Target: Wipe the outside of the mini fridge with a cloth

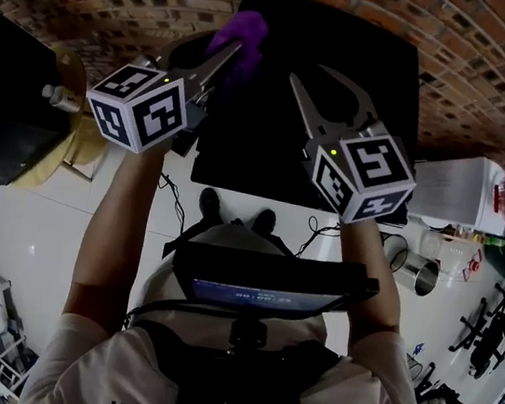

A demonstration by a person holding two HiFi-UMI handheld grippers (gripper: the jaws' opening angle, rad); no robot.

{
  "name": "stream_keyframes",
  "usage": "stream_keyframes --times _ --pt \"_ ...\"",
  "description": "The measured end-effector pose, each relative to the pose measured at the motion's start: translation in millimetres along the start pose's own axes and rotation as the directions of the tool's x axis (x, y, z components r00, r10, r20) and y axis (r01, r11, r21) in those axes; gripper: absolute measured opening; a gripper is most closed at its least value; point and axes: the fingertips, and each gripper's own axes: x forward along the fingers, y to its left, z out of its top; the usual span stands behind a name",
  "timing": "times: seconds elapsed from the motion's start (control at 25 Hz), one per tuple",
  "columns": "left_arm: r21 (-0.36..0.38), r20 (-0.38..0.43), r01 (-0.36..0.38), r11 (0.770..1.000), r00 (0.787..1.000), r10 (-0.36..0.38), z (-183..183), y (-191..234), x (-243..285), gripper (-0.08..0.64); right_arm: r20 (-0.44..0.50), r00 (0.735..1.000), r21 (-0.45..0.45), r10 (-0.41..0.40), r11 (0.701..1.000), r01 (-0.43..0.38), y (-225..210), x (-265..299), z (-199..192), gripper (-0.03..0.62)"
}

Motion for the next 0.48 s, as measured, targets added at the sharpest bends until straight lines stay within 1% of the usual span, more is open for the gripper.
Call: stream_keyframes --times 0.16,0.28,0.36,0.48 --pt "-0.087 0.082 0.045 0.995 0.996 -0.038 6.3 29.6 -10.6 0.117 -0.013 1.0 0.007 0.005 1.0 -0.005 20.6 28.2 0.7 0.104" --pt "-0.14 0.128 0.065 0.988 0.991 -0.047 7.5 58.7 -14.7 0.117 -0.009 1.0 0.019 0.011 1.0 -0.011 31.0 51.3 -0.9 0.104" --pt "-0.164 0.146 0.071 0.984 0.988 -0.047 4.9 76.2 -12.1 0.117 -0.015 1.0 0.014 -0.005 1.0 0.006 32.8 62.1 -2.0 0.104" --pt "-0.209 0.153 0.069 0.976 0.988 -0.037 -1.0 102.0 -3.0 0.118 -0.017 0.999 -0.007 -0.046 0.999 0.046 29.1 78.9 0.4 0.104"
